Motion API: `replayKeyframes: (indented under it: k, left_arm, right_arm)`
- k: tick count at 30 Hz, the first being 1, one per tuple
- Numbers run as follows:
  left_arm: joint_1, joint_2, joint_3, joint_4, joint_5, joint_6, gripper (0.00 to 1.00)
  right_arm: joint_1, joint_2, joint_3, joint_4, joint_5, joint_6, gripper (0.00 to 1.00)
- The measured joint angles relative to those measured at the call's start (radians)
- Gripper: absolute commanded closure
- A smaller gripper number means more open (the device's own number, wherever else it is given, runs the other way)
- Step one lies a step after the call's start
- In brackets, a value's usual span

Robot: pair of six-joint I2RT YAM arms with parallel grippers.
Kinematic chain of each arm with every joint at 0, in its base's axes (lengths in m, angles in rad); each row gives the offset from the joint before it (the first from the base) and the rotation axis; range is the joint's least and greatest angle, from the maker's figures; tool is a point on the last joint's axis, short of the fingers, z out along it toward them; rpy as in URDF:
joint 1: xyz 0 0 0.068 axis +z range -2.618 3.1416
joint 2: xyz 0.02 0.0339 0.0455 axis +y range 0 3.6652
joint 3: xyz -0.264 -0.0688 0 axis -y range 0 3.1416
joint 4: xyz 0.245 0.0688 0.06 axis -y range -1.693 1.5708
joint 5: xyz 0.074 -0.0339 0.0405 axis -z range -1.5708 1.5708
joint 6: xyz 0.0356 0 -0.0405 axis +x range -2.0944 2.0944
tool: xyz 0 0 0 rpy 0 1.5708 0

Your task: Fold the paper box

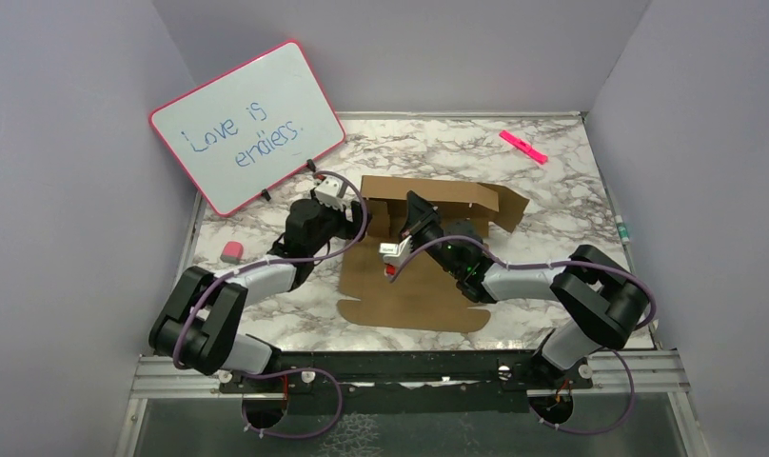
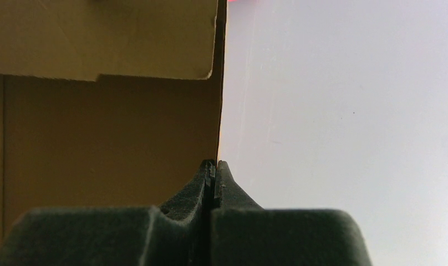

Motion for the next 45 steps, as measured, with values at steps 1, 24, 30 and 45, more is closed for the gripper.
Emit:
replayKeyframes:
  k: [1,24,30,45]
  left_arm:
    - [-0.008,0.017,-0.003,0.027,-0.009,-0.003,0.24]
    - [-0.087,0.262,-0.103,0.531,-0.257,-0.008,0.39]
    - [-0.106,0.364,-0.094,0.646,-0.326,-0.042,0.41]
    - [-0.217,0.519,0.0,0.769,-0.655,-0.095,0.54]
  right_arm:
    - [0.0,0.0,0.001,-0.002,0.0,0.005,0.99]
    - [0.0,-0.001,0.029,-0.051,-0.023,0.092,0.99]
    - [0.0,-0.001,0.047,-0.077,-0.028,0.113,0.99]
    - [0.0,-0.012,0.071,-0.137,-0.048,0.166,0.99]
